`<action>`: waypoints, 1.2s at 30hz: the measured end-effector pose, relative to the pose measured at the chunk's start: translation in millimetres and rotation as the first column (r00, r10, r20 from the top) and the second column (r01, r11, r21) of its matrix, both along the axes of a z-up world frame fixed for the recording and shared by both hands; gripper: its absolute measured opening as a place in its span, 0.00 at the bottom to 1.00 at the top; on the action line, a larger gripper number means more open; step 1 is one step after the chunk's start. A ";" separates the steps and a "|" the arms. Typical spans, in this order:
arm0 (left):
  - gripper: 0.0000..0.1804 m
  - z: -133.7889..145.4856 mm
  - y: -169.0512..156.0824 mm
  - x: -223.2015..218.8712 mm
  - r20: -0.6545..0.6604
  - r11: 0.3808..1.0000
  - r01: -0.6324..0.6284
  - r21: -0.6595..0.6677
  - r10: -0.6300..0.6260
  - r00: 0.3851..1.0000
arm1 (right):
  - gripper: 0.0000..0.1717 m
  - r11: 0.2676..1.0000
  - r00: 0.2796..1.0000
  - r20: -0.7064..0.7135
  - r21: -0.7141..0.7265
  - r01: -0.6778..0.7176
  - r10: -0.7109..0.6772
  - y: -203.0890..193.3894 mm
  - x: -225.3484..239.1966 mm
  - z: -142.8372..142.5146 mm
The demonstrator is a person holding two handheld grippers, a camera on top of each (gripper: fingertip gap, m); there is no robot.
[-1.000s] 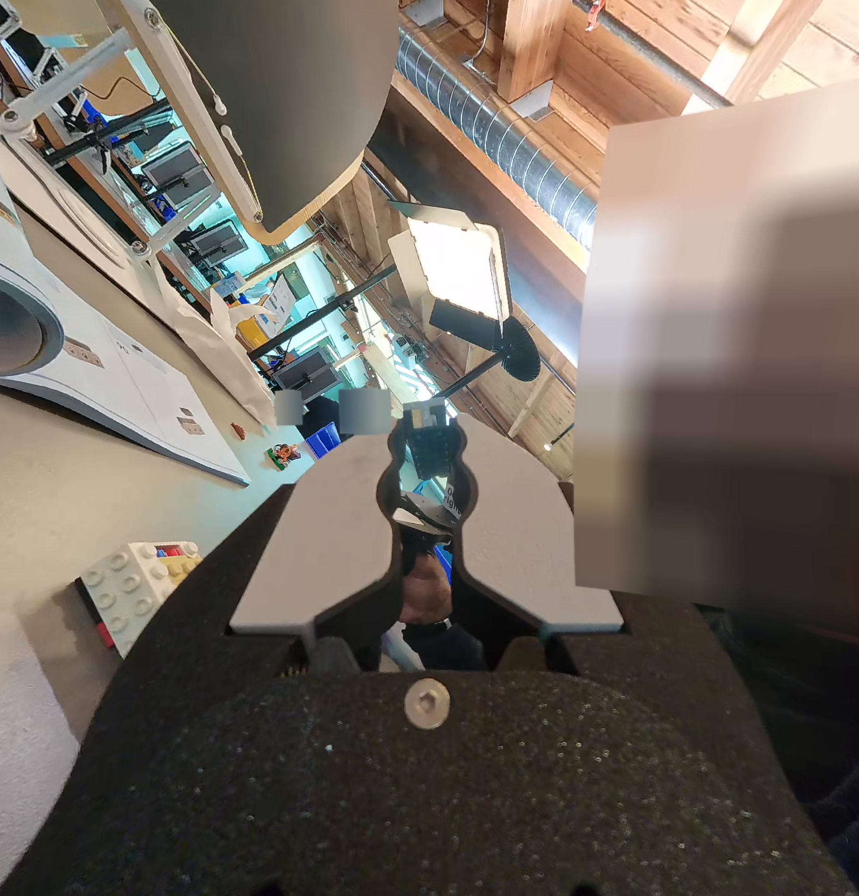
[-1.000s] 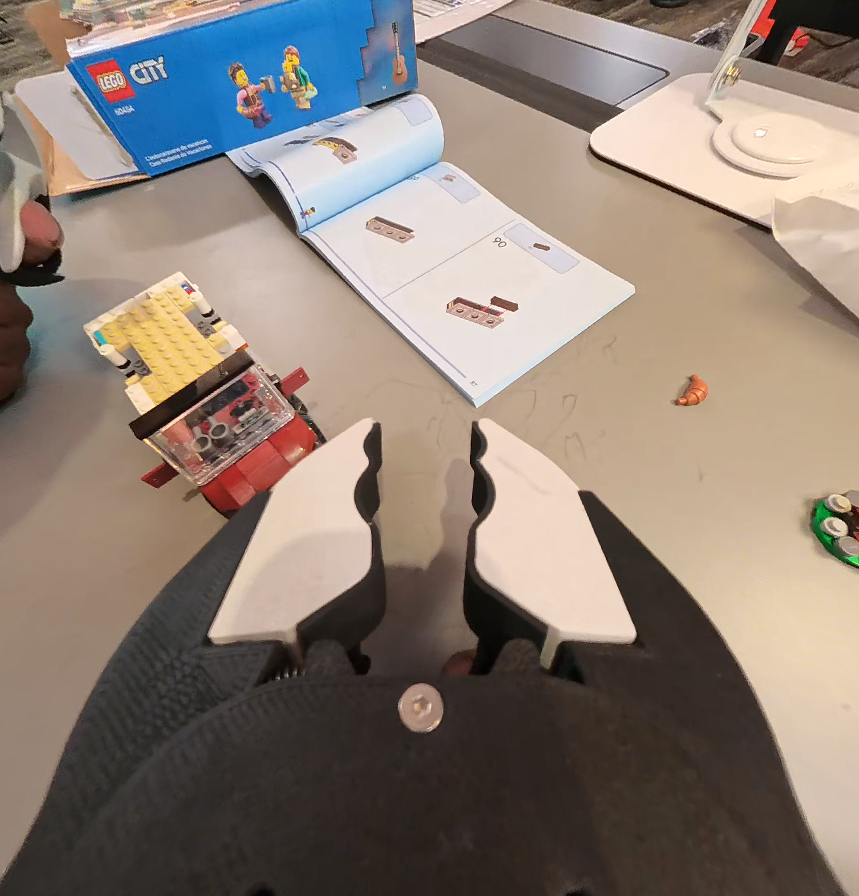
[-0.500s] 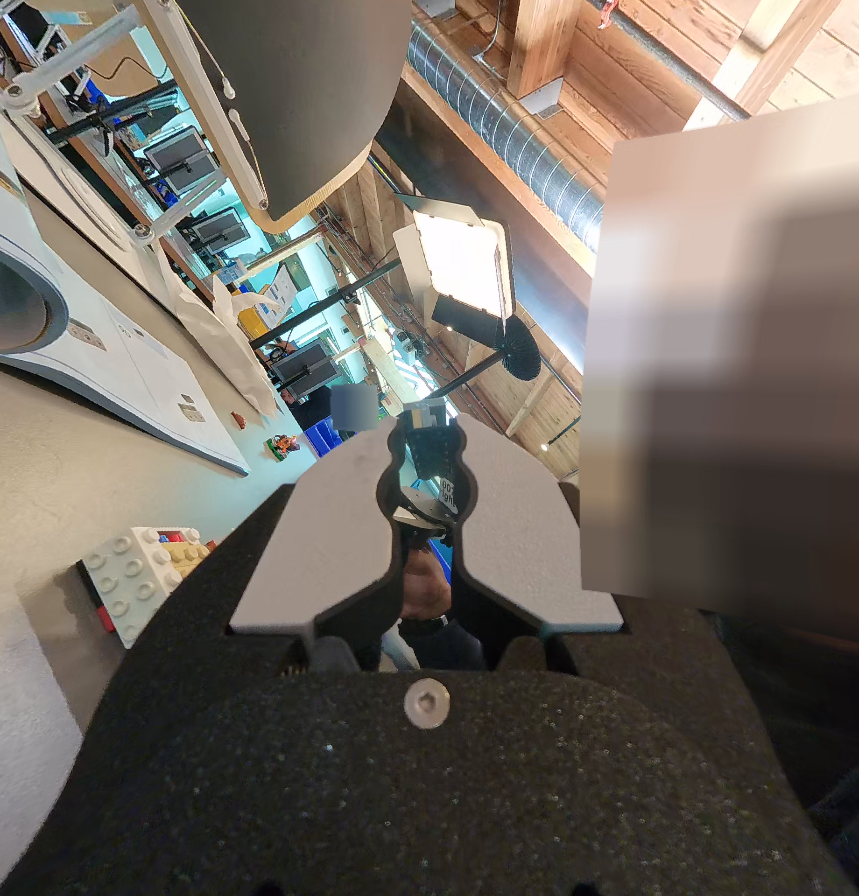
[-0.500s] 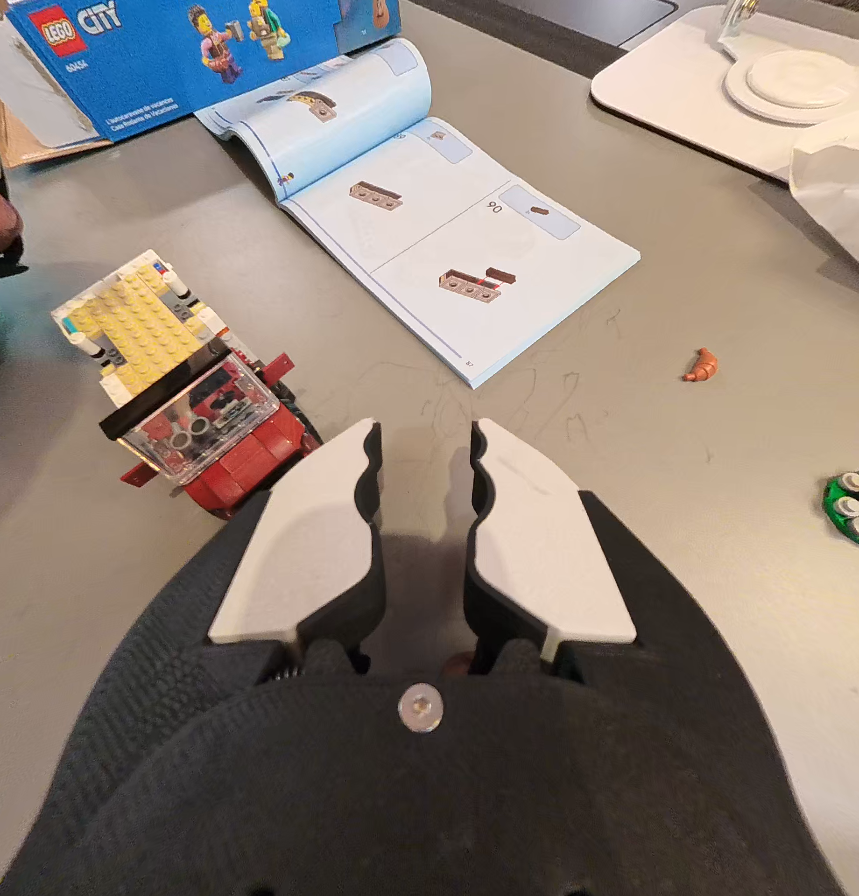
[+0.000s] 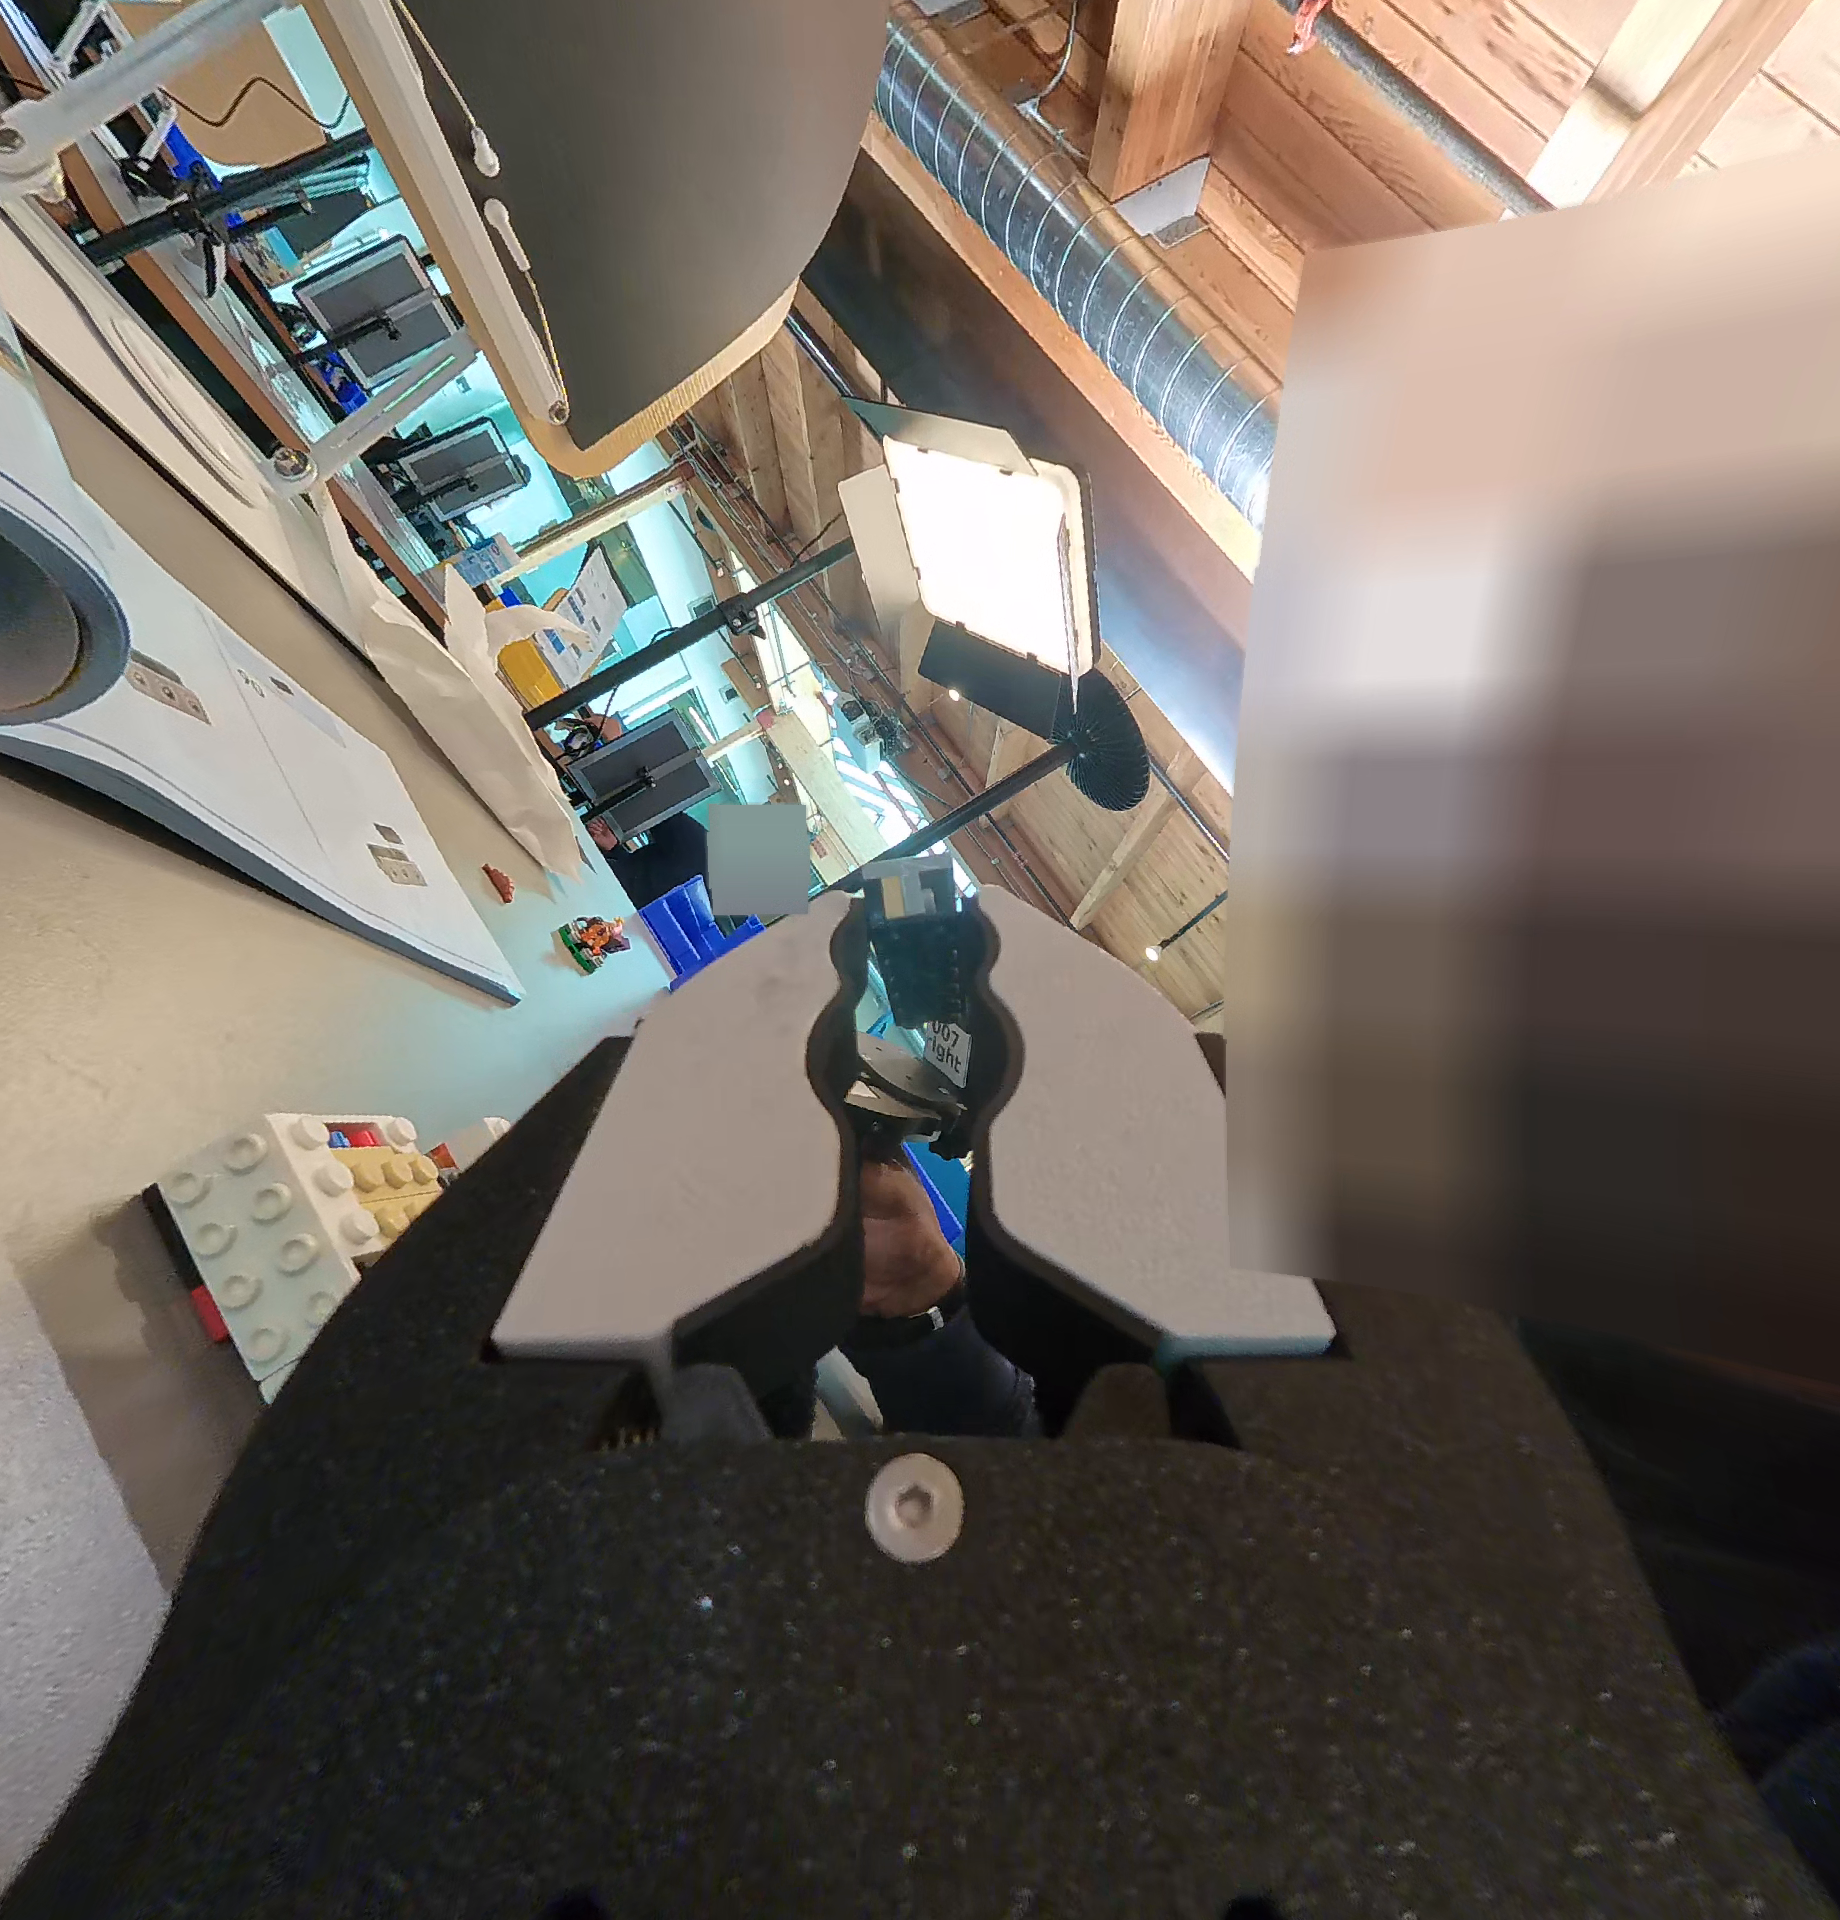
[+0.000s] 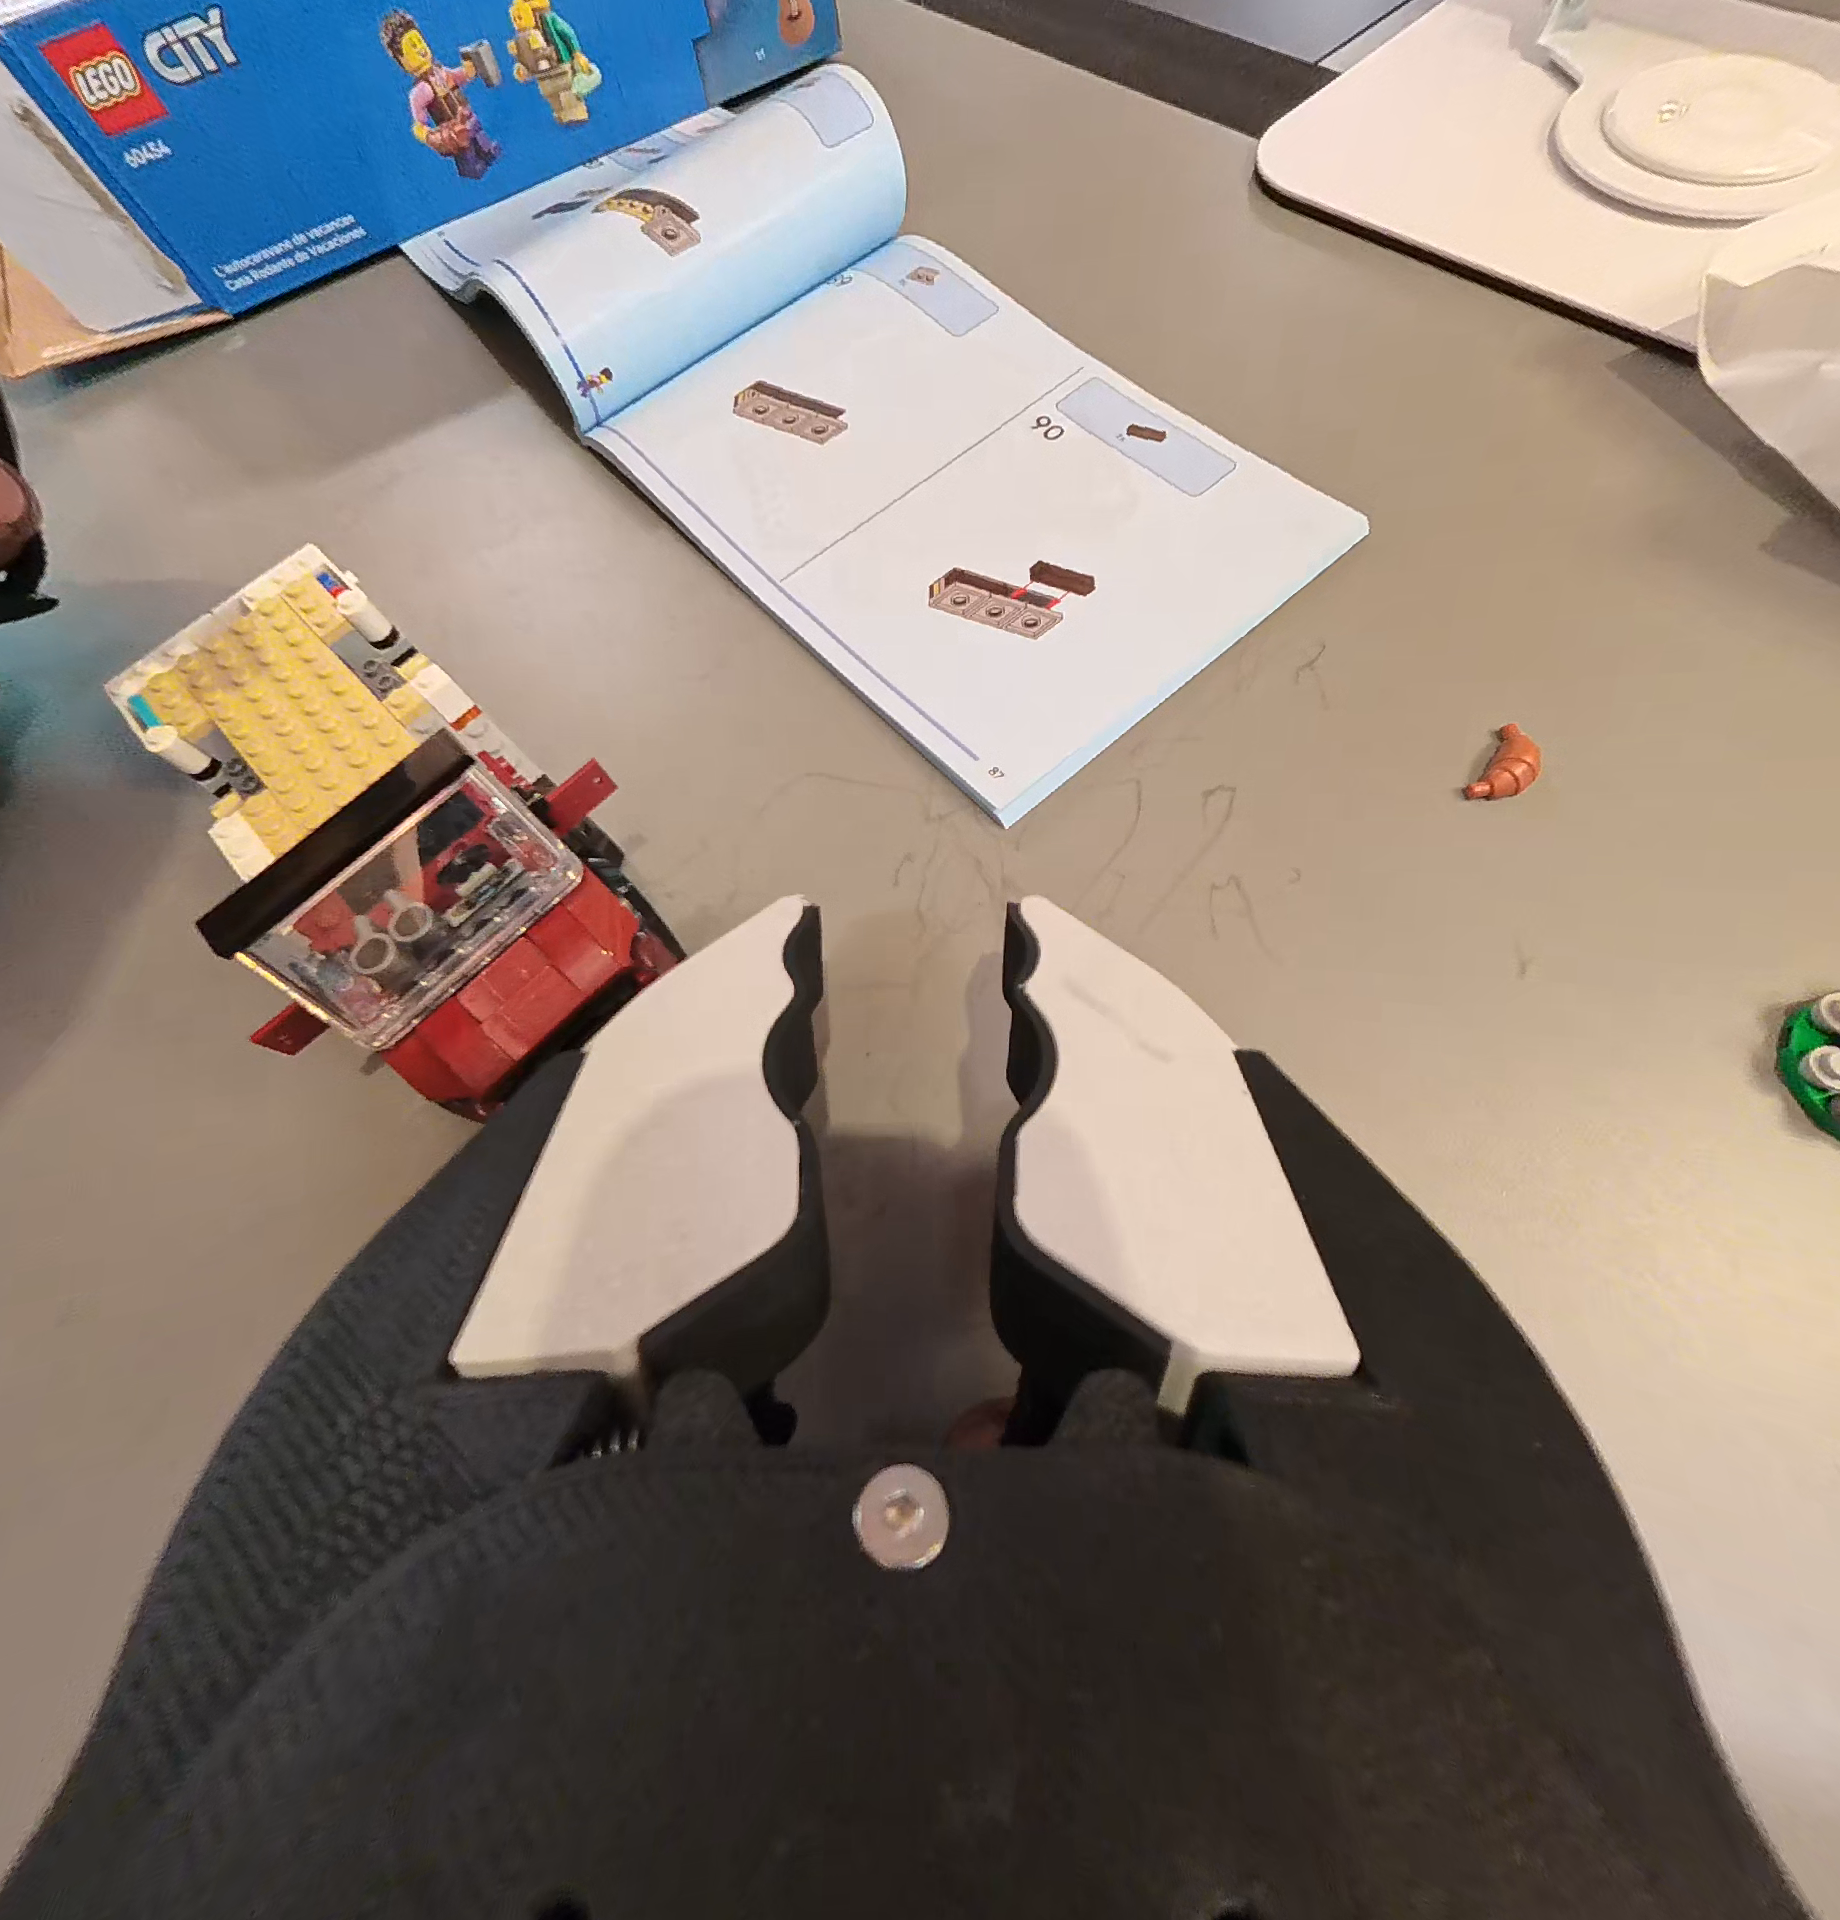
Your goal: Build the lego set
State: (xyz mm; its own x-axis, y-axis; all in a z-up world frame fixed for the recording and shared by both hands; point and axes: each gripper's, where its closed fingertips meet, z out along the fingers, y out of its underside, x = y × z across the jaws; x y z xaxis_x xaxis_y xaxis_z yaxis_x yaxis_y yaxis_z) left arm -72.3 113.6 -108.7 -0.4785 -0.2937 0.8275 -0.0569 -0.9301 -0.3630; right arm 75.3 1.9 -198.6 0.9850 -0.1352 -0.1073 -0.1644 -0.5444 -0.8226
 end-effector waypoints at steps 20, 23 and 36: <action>0.09 -0.9 -3.1 0.4 -0.010 1.000 0.012 0.006 -0.012 1.000 | 0.18 1.000 1.000 -0.010 0.002 0.001 -0.001 0.1 0.6 -0.3; 0.09 -0.9 -3.0 0.1 -0.009 1.000 0.013 0.004 -0.013 1.000 | 0.18 1.000 1.000 -0.014 0.005 0.002 -0.002 0.0 0.8 0.0; 0.09 -1.2 -4.0 0.7 -0.005 1.000 0.022 -0.003 -0.022 1.000 | 0.17 1.000 1.000 -0.020 0.007 -0.003 0.003 -0.1 0.3 0.3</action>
